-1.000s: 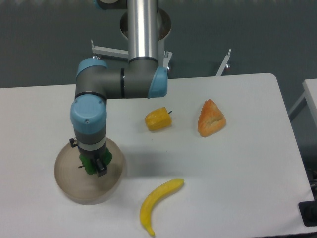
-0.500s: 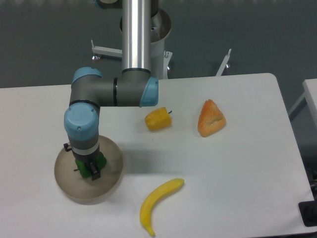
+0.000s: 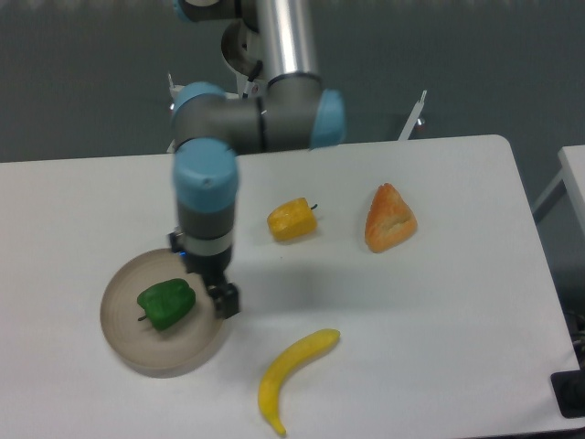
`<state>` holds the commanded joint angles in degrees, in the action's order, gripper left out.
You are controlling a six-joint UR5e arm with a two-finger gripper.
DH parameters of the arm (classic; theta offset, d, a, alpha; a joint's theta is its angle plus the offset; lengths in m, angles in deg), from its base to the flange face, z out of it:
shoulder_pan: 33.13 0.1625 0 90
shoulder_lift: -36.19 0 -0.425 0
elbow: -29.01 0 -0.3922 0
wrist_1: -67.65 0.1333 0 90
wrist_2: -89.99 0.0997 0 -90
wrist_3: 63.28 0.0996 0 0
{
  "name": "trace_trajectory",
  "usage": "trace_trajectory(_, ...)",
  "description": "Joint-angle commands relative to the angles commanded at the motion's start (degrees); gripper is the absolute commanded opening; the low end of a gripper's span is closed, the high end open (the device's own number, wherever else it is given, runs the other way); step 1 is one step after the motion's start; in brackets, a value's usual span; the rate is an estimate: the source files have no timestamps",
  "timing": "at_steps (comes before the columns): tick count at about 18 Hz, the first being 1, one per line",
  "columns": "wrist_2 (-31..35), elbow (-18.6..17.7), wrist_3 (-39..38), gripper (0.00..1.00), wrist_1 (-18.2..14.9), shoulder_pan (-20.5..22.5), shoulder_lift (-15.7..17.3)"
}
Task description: Place the green pepper on the plate
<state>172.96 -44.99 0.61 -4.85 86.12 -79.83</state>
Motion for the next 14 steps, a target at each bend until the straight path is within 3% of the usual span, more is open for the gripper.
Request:
trace_trajectory(3,0.3,0.4,5.9,1.00,-3.3,4.7,0.4)
trace_trajectory(8,3.3,0.0,15.1,1.00,-5.6,9.9,0.5)
trace_trajectory(14,8.4,-0.3,24.5,1.00,-8.4,12.2,0.4)
